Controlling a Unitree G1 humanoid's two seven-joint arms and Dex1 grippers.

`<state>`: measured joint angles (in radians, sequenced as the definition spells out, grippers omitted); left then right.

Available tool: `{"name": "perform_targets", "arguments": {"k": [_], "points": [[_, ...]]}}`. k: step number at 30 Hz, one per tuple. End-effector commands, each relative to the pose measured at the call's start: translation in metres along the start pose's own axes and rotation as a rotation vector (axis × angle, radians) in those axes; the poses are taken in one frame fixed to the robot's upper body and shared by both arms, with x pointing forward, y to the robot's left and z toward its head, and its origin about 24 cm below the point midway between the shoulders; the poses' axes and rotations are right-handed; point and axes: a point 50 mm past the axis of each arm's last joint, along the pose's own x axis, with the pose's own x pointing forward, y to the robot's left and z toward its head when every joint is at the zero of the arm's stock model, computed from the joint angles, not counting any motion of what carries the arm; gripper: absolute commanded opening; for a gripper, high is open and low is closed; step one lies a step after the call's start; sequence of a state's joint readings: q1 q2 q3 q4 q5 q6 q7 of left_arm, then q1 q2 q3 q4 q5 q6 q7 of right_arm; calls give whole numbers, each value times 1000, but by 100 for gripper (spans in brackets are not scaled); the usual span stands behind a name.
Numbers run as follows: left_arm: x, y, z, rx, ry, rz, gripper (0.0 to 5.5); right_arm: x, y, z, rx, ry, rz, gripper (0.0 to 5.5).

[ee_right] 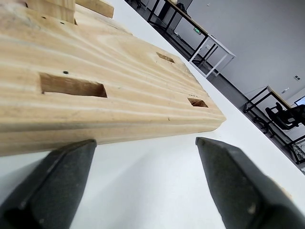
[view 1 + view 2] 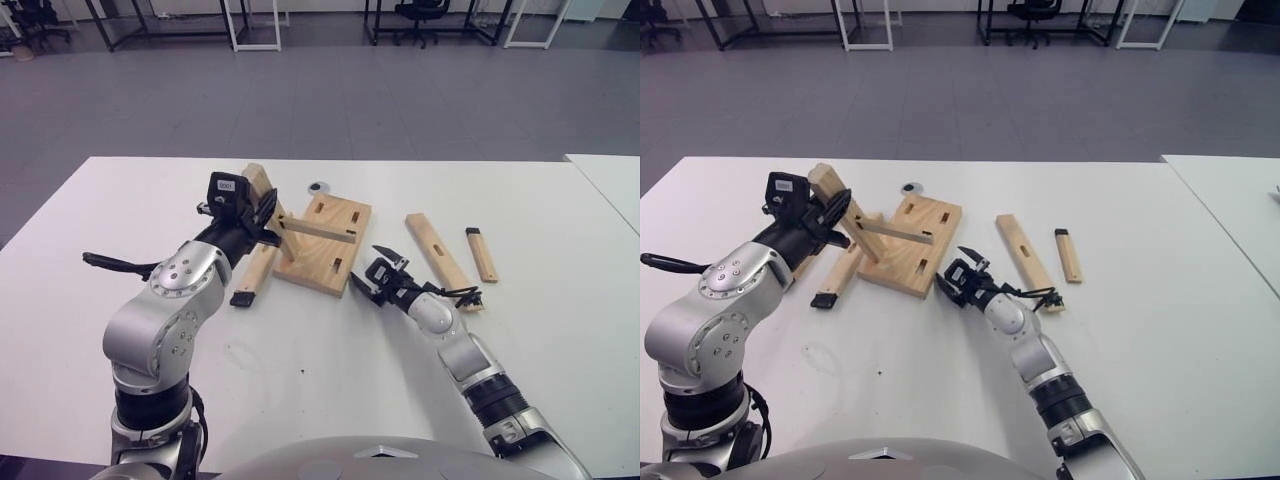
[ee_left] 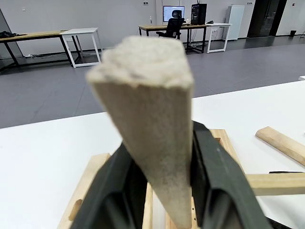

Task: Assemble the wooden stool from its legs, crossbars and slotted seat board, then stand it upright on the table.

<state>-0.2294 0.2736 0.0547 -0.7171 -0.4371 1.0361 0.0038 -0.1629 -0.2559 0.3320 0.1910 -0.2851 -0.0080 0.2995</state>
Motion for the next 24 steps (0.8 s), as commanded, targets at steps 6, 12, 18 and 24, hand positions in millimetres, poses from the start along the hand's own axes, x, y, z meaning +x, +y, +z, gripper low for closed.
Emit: {"name": "perform_targets", "arguments": {"k": [6, 12, 18, 24], "points": [[26, -11, -11, 50, 128, -93, 101, 8, -3, 4, -22, -7, -5, 388], [41, 1, -3, 52, 159, -162, 101, 10, -2, 8, -70, -38, -10, 388], [45, -2, -30, 39, 271, -241, 101, 11, -31, 21, -81, -117, -185, 388], [47, -1, -31, 65, 284, -268, 103, 35, -18, 24, 54, -79, -101, 388]]}}
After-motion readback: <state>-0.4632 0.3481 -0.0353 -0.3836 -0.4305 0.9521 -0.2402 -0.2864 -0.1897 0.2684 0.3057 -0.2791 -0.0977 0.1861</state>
